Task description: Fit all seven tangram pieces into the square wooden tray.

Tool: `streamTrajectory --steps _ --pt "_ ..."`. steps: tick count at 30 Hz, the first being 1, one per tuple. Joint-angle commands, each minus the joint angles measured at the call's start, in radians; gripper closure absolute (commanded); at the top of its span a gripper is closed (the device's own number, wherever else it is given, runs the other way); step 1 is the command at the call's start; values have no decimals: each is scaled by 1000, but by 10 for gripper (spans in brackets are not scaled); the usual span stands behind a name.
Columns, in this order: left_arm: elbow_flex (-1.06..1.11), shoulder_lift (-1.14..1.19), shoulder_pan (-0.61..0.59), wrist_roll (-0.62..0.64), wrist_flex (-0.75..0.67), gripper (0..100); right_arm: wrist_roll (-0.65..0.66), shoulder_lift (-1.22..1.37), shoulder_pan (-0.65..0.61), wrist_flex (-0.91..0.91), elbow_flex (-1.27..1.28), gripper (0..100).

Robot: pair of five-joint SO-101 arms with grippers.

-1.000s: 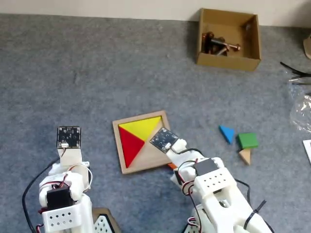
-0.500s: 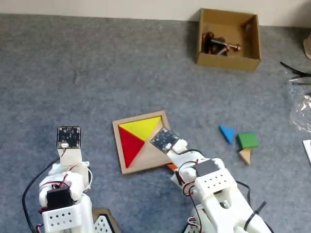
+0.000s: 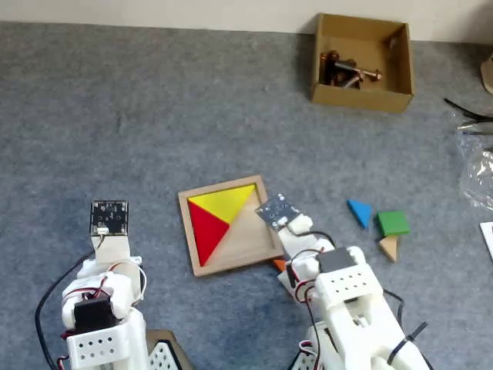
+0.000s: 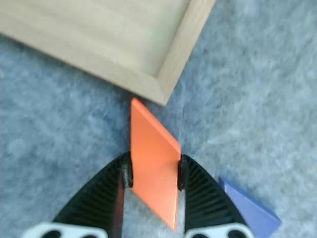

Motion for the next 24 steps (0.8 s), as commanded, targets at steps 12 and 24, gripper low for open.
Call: streamTrajectory --steps 12,24 --pt "19 -5 -13 9 5 995 -12 -12 21 68 -226 990" --pt "19 -5 -13 9 5 995 -150 113 28 -53 -343 989"
